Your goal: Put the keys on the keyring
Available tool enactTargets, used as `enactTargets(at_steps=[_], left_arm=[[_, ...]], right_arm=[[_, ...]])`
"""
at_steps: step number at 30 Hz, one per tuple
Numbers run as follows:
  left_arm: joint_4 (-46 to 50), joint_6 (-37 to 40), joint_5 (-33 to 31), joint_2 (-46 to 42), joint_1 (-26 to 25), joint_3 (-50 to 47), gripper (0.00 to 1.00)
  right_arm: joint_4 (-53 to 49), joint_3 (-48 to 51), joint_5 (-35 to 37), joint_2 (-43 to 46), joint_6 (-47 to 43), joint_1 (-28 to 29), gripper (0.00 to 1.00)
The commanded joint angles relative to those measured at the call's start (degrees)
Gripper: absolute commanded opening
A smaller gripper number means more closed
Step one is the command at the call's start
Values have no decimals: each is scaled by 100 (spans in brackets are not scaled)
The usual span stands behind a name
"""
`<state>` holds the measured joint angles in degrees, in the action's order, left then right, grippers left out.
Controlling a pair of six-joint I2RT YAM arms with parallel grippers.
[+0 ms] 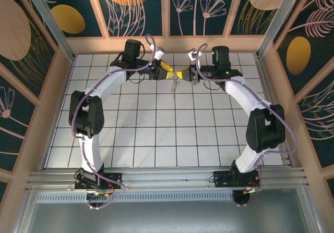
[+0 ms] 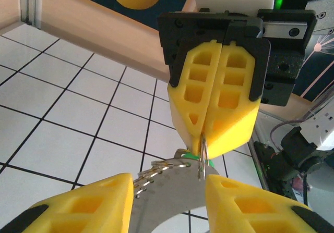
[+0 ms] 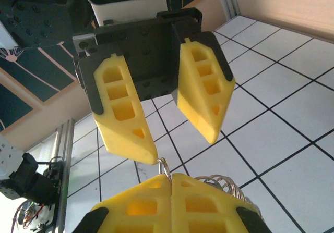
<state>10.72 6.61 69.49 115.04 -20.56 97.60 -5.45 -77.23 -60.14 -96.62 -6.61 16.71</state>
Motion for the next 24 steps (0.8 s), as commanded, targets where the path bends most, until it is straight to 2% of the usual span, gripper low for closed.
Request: enactTargets(at_steps=[1,9,24], left_arm=[[-77,-58,319,110,42,205,39],[-79,-81,519,99,43,179,34],[-92,-72,737,81,14,56,33]], right_arm=[[-53,-279,-244,-115,-191,99,0],[57,-258,-226,-171,-148,157,0],[182,-272,-213,-196,-70,150,0]])
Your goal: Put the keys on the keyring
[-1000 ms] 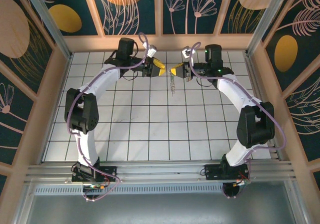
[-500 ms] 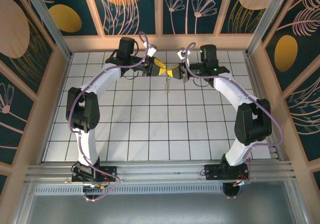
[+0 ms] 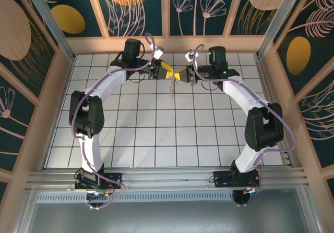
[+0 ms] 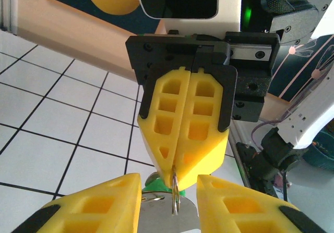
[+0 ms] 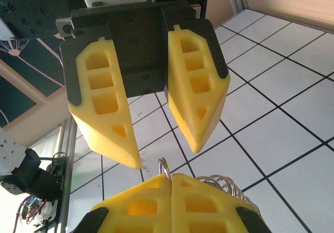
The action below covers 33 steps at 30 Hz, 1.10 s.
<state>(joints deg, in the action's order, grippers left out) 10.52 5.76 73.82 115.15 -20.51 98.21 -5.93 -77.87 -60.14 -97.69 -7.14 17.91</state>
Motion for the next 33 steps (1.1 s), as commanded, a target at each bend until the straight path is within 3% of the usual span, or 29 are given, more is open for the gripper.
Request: enactTargets(at_steps=[1,12,22,29,33], left_arm=[[-68,38,337,62,11,-39,34],[-77,80,502,3,-41,-153,35],[-68,73,475,48,-155,-101,28],[-50,77,432,60,-182,-113,7],[-1,124,348,16,-230,-122,1]], right_arm=[[239,-203,-204,-84,-16,35,0],[294,-221,-208,-93,19,27,0],[286,-241,-224,-102,12,27,0],[264,-212,-220,-102,-25,6,0],[276,-213,-244,-94,-25,10,0]])
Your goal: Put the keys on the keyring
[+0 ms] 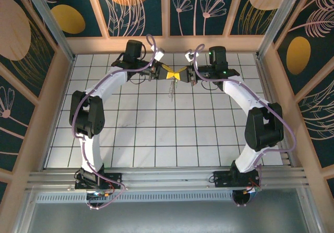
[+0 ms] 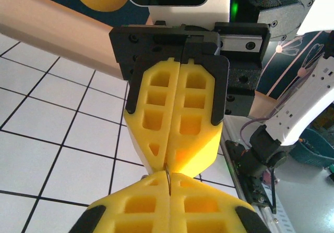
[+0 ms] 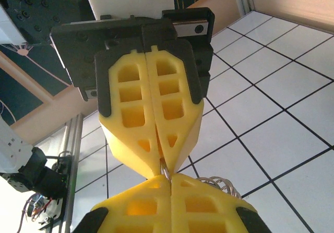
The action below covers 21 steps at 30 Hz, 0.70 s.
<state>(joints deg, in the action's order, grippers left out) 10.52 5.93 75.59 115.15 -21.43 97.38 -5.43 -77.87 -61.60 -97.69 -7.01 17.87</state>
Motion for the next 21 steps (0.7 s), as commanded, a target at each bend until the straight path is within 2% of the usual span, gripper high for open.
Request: enactTargets(at_steps=[1,5,7,10,15,21], left_arm=[[11,138,137,-2,-155,-47,0],[9,146,-63,-97,-253,-74,0],[-135,73,-290,-208,-321,-169,0],[-1241,-610,-718,-561,-371,-679,0],[-2578,-1336,-1221,-1064,-397,-1391,0],[-3579,-1875,-1533,-1410,-397,-1872,0]], right_arm=[[235,-208,-97,-93,-30,9,0],[280,-157,-90,-24,14,8,1],[417,-45,-82,104,116,-26,14],[853,344,19,461,393,-164,28],[1951,1382,371,1332,1113,-428,35],[2801,2428,1489,2243,1776,-434,37]])
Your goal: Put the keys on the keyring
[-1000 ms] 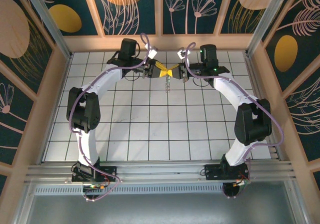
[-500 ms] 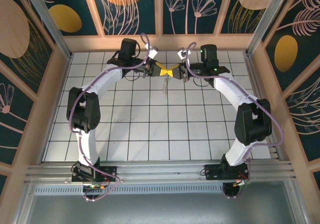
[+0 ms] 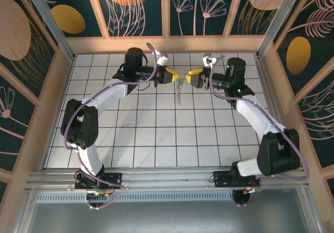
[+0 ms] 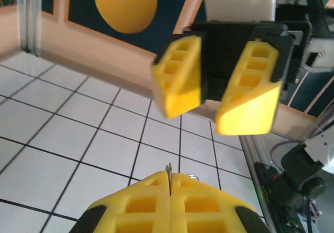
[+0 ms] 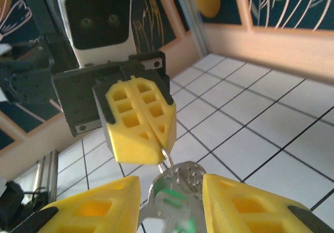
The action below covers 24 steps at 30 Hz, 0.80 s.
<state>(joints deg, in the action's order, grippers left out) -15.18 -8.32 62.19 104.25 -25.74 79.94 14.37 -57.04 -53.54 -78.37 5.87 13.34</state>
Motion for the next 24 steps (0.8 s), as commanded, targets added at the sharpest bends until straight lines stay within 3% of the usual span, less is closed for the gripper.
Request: enactTargets(at_steps=[1,7,11,24], left_arm=[[-1160,-522,-228,-360,34,-194,0],[-1725,-878,-319,-479,25,-389,0],[-1736,-844,-283,-554,25,-469,0],[-1301,-529,245,-577,16,-405,0]], right_arm=[[940,514,1023,460,624,36,37],[1656,1365,2138,1120,765,354,39],[1930,1637,2367,1219,671,558,40],[2025,1258,1199,559,346,680,45]])
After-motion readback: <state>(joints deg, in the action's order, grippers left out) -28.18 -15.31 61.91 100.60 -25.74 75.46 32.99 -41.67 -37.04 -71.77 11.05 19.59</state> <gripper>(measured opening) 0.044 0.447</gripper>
